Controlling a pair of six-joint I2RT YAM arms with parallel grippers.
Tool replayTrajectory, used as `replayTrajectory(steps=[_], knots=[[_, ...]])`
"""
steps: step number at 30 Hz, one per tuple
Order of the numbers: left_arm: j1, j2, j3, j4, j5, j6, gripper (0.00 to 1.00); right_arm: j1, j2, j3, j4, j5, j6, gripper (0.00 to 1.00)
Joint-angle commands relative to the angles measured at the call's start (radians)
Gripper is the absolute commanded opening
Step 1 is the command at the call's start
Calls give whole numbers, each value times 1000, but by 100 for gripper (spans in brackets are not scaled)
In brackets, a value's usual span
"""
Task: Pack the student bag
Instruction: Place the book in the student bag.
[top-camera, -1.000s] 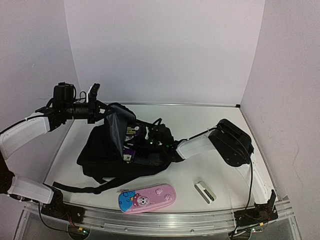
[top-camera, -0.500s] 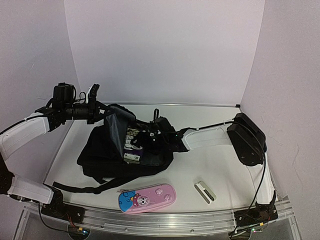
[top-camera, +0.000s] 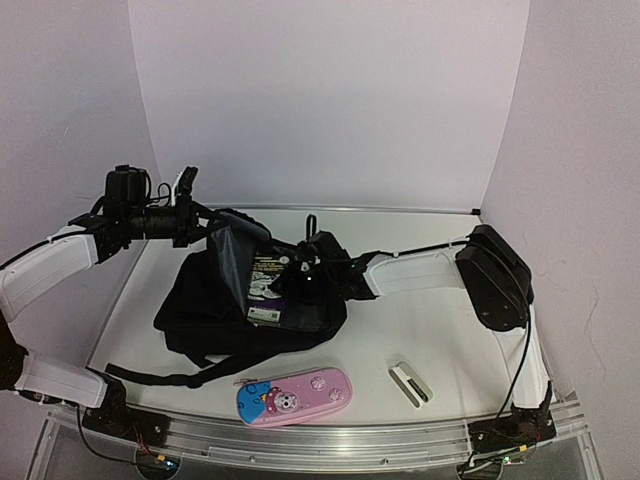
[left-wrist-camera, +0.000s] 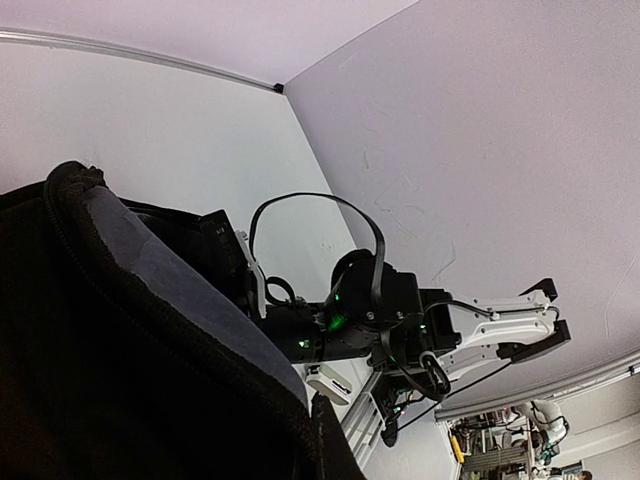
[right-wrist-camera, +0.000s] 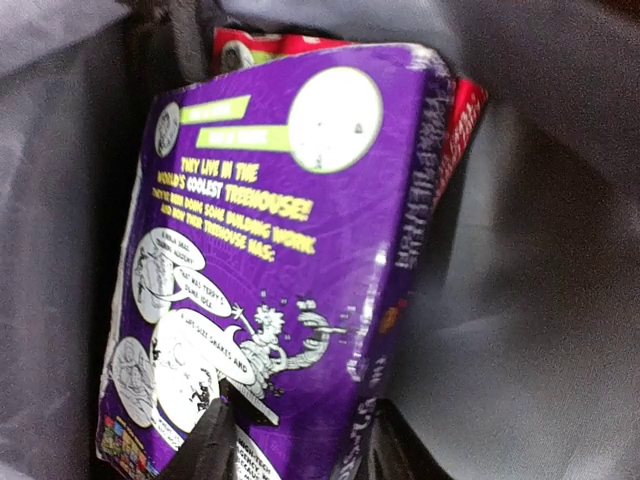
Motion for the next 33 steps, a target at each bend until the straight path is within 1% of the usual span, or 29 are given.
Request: replayTrajectory(steps=[1, 6, 10, 14, 17, 20, 22, 27, 29, 33], knots=[[4, -30, 13, 44, -6, 7, 0, 25, 13, 85, 30, -30, -65, 36], [4, -15, -2, 77, 9, -15, 0, 38, 108, 227, 58, -99, -84, 35], [4, -8, -7, 81, 18, -20, 0, 46, 173, 306, 57, -136, -85, 36], [4, -12, -13, 81, 13, -18, 0, 48, 177, 323, 57, -138, -92, 37], [4, -15, -17, 75, -2, -15, 0, 48, 140, 306, 52, -115, -109, 42], [6, -19, -17, 55, -35, -10, 0, 49, 46, 256, 35, -80, -141, 52], [11, -21, -20, 30, -65, -4, 0, 48, -37, 209, 12, -41, -169, 62], [33, -41, -55, 3, -109, -3, 0, 47, -289, -14, -60, 53, -239, 82], [39, -50, -65, -4, -116, -3, 0, 47, -405, -119, -91, 62, -251, 85], [46, -65, -76, -24, -130, 3, 0, 47, -587, -335, -108, 8, -245, 86]])
